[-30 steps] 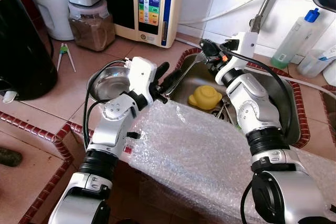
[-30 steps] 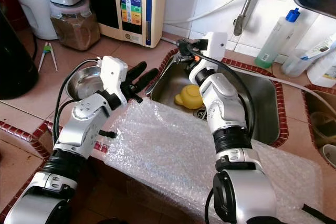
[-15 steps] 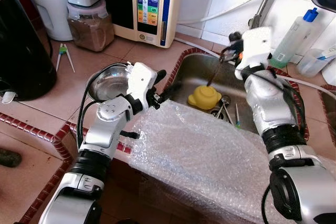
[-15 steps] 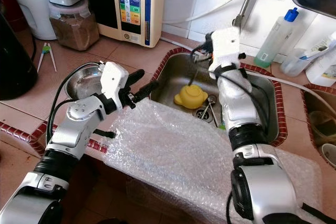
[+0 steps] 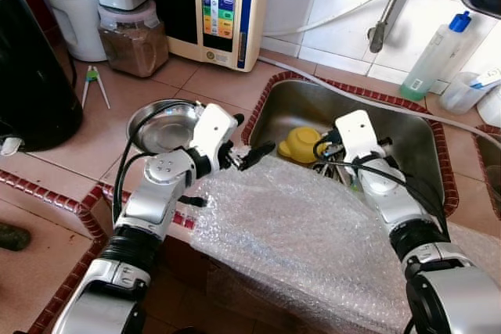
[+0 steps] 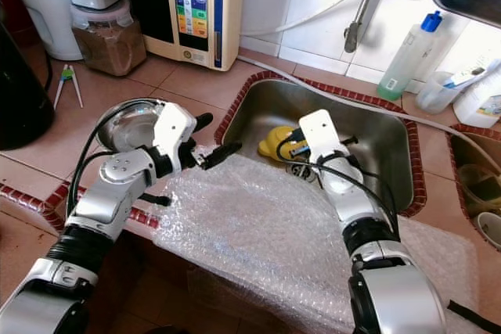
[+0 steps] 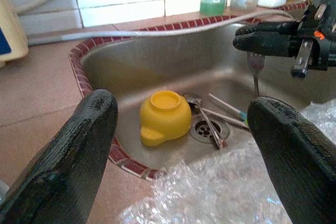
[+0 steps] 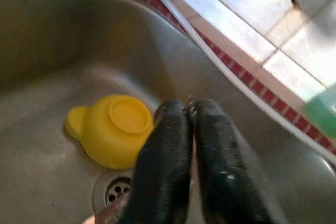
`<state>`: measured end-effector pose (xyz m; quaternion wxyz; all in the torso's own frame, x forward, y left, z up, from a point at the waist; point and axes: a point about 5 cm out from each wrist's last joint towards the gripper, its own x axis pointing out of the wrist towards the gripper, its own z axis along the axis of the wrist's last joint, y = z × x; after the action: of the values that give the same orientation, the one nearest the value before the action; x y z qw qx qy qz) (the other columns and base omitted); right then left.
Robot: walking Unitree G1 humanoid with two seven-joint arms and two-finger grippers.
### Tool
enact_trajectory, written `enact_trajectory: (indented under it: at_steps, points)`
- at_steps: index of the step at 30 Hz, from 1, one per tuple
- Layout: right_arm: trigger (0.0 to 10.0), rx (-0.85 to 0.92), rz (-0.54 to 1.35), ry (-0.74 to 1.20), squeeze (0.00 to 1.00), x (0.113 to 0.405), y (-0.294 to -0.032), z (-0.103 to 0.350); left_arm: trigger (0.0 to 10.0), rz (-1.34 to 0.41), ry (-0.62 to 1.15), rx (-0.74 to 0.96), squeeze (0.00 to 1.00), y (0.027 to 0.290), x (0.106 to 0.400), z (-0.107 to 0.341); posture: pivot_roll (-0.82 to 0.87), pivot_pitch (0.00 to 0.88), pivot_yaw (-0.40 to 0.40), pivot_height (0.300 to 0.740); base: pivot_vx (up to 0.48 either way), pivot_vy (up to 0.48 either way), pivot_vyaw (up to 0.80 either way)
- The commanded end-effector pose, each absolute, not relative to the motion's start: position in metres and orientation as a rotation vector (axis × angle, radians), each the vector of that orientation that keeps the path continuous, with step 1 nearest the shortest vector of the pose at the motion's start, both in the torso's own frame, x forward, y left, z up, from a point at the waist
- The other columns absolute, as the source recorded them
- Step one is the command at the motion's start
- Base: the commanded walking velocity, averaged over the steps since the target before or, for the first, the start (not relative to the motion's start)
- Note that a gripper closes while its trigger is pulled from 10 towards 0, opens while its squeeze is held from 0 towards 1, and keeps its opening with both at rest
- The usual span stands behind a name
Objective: Kitchen organization
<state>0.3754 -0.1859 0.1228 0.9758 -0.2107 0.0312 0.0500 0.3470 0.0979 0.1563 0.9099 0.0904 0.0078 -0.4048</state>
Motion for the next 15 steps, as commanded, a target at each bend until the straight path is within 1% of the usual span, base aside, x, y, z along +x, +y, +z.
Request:
enact_trajectory:
  at_steps: [1,2,4,5,6,7,8,9,13,15]
  points:
    - [10.0,-0.404,0.067,0.073,1.00,0.374,-0.196,0.122,10.0,-0.860,0.024,0.198,1.00,0.094,0.345,0.156,0.00,0.009,-0.069,0.740,0.000,0.000,0.00]
    - [10.0,-0.387,0.057,0.079,1.00,0.374,-0.198,0.121,10.0,-0.860,0.024,0.197,1.00,0.094,0.345,0.156,0.00,0.009,-0.069,0.740,0.000,0.000,0.00]
    - [10.0,-0.247,0.011,0.111,1.00,0.375,-0.202,0.119,10.0,-0.854,0.032,0.198,1.00,0.094,0.346,0.155,0.00,0.011,-0.070,0.740,0.000,0.000,0.00]
    - [10.0,-0.247,0.011,0.111,1.00,0.375,-0.202,0.119,10.0,-0.854,0.032,0.198,1.00,0.094,0.346,0.155,0.00,0.011,-0.070,0.740,0.000,0.000,0.00]
    - [10.0,-0.155,-0.019,0.126,1.00,0.376,-0.203,0.119,10.0,-0.854,0.033,0.199,1.00,0.094,0.346,0.155,0.00,0.012,-0.070,0.740,0.000,0.000,0.00]
    - [10.0,-0.100,-0.034,0.134,1.00,0.376,-0.204,0.119,10.0,-0.854,0.035,0.199,1.00,0.094,0.346,0.154,0.00,0.012,-0.070,0.740,0.000,0.000,0.00]
    - [10.0,-0.100,-0.034,0.134,1.00,0.376,-0.204,0.119,10.0,-0.854,0.035,0.199,1.00,0.094,0.346,0.154,0.00,0.012,-0.070,0.740,0.000,0.000,0.00]
    - [10.0,-0.048,-0.048,0.141,1.00,0.377,-0.206,0.119,10.0,-0.853,0.036,0.199,1.00,0.094,0.345,0.154,0.00,0.012,-0.070,0.740,0.000,0.000,0.00]
    - [10.0,-0.045,-0.050,0.142,1.00,0.377,-0.207,0.119,10.0,-0.850,0.041,0.199,1.00,0.094,0.345,0.153,0.00,0.012,-0.070,0.740,0.000,0.000,0.00]
    - [10.0,-0.011,-0.058,0.144,1.00,0.377,-0.207,0.118,10.0,-0.844,0.042,0.201,1.00,0.095,0.346,0.153,0.00,0.015,-0.073,0.740,0.000,0.000,0.00]
